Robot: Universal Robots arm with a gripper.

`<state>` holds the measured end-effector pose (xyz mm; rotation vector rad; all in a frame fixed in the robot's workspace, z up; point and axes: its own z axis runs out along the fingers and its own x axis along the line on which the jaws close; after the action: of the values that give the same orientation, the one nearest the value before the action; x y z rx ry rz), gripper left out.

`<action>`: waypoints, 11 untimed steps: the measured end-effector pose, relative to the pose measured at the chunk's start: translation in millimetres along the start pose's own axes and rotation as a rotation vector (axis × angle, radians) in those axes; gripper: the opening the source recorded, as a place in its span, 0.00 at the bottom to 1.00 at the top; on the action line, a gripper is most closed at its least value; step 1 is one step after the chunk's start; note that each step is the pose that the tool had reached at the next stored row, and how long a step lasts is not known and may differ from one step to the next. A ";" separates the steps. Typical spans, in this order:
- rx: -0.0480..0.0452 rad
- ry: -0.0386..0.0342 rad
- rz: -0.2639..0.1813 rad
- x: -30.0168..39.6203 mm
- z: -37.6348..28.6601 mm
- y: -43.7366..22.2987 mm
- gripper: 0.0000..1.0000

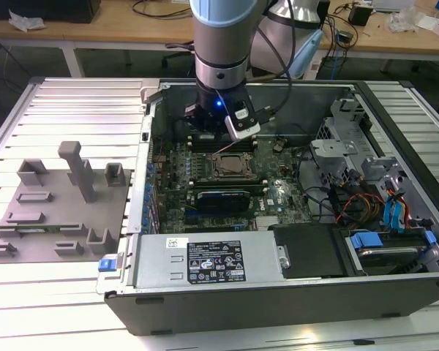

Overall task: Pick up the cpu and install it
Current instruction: 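Install the first cpu locking lever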

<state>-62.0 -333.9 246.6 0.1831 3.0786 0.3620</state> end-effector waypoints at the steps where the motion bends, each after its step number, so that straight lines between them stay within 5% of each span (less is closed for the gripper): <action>1: 0.0005 -0.0019 0.008 -0.2 0.5 -0.1 0.11; 8: 0.0048 -0.0223 0.092 -1.6 4.7 -0.9 0.11; 11: 0.0111 -0.0283 0.113 -8.3 7.9 -0.2 0.11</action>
<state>-53.4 -333.3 239.1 0.3599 3.0507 0.3434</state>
